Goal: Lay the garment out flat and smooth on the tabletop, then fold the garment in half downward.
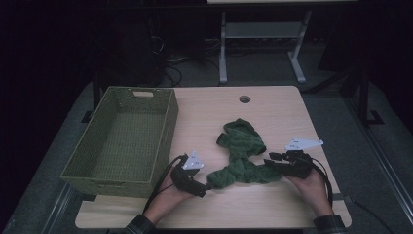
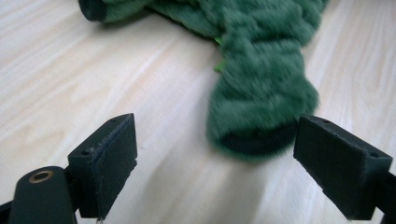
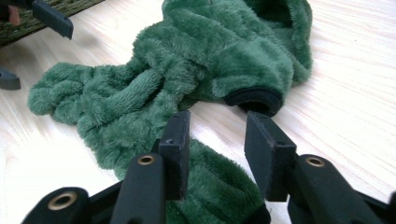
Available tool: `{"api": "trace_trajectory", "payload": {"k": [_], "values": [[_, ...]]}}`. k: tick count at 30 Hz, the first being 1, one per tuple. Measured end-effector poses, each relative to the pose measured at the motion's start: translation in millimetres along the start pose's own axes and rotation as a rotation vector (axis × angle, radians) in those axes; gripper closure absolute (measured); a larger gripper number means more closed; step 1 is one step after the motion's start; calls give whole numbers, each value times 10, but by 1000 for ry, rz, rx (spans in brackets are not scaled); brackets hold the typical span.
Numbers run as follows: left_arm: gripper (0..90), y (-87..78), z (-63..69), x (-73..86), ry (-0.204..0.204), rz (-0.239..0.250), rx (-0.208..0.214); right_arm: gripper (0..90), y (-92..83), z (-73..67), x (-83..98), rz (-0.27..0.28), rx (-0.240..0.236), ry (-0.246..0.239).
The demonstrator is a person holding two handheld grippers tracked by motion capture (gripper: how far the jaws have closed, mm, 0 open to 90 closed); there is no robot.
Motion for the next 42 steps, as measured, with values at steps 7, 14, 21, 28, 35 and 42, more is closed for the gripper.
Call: {"api": "trace_trajectory", "payload": {"k": [7, 14, 21, 28, 35, 42], "values": [[128, 44, 62, 163, 34, -34, -9, 638, 33, -68, -28, 0, -13, -21], [129, 60, 69, 188, 38, 22, 3, 637, 103, -202, -92, 6, -43, -35], [134, 54, 63, 194, 35, 21, 3, 611, 261, -442, -193, 1, -102, -62], [134, 56, 61, 191, 35, 23, 2, 650, 498, -756, -237, -35, -175, -132], [134, 55, 61, 191, 35, 23, 3, 690, 702, -999, -218, -72, -250, -167], [134, 55, 66, 191, 30, 23, 4, 694, 883, -1156, -162, -124, -287, -199]]}}
Point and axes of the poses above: each handheld gripper's, and its own axes: y roughly forward along the jaws, x roughly out of its underside, z roughly to its right, the point moved 10 cm from there along y, roughly forward along the jaws, and after that the axes turned 14 degrees about -x, right-handed, at the moved point
